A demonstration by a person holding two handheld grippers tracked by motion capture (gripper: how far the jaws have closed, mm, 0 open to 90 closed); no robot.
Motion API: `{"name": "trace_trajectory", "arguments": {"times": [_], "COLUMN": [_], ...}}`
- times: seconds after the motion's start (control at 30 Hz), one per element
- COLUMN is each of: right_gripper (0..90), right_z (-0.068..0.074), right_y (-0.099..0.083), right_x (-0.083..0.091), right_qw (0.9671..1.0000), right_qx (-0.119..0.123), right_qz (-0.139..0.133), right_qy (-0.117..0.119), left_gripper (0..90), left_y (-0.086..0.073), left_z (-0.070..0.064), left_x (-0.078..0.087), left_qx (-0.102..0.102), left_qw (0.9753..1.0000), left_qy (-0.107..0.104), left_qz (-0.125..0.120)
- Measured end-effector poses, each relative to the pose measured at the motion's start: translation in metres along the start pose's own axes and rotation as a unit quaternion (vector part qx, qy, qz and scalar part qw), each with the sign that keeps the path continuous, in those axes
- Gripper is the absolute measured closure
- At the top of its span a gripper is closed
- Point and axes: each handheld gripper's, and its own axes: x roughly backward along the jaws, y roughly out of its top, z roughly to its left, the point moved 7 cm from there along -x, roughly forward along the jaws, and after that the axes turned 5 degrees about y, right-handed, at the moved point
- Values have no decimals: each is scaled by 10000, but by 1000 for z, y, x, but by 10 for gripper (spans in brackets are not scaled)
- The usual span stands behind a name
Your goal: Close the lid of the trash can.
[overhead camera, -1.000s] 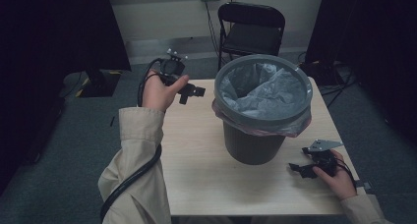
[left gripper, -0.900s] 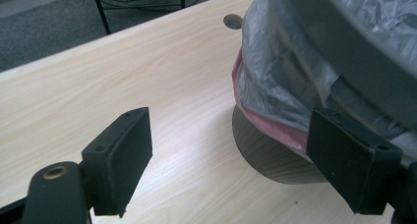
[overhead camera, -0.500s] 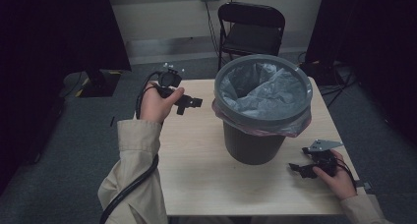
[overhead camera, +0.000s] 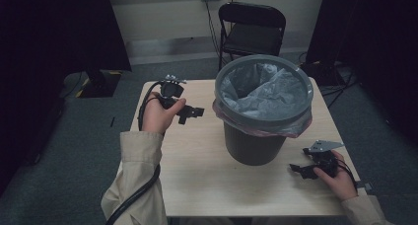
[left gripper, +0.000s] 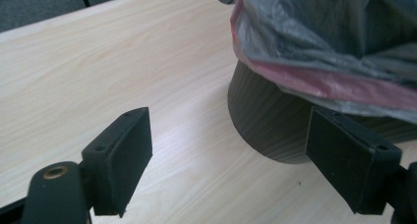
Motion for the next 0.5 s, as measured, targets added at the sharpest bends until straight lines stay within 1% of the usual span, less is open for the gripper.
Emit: {"name": "trace_trajectory", "arguments": {"times": [0.03, 0.07, 0.1, 0.2, 0.23, 0.3, 0.33, 0.4, 0.43, 0.5], "right_gripper": [126, 126, 126, 126, 126, 126, 126, 126, 126, 126], "right_z": [0, 0, 0, 0, 0, 0, 0, 0, 0, 0], "right_y": [0, 0, 0, 0, 0, 0, 0, 0, 0, 0], "right_x": [0, 0, 0, 0, 0, 0, 0, 0, 0, 0], "right_qw": [10000, 10000, 10000, 10000, 10000, 10000, 10000, 10000, 10000, 10000], "right_qx": [4, -3, -2, 3, 2, 2, 2, -11, -9, -10], "right_qz": [-1, 0, 0, -1, -2, -2, -2, 5, 4, 6], "right_qy": [-1, -1, 0, 0, 0, 0, 0, 2, 1, 2], "left_gripper": [175, 175, 175, 175, 175, 175, 175, 175, 175, 175], "left_y": [-1, -3, -4, -9, -10, -14, -15, -19, -21, -24], "left_z": [0, 1, 0, -1, -1, 0, 0, 0, 1, 2], "left_x": [-1, -2, -3, -7, -8, -10, -12, -14, -16, -17], "left_qx": [13, -22, 13, 9, 38, 17, 77, 107, 130, 109], "left_qw": [10000, 10000, 10000, 10000, 10000, 10000, 10000, 9999, 9999, 9999], "left_qy": [9, 28, 25, -50, -51, -41, -43, -96, -85, -86], "left_qz": [-3, 12, -6, 13, 11, 25, 15, 10, 19, 33]}}
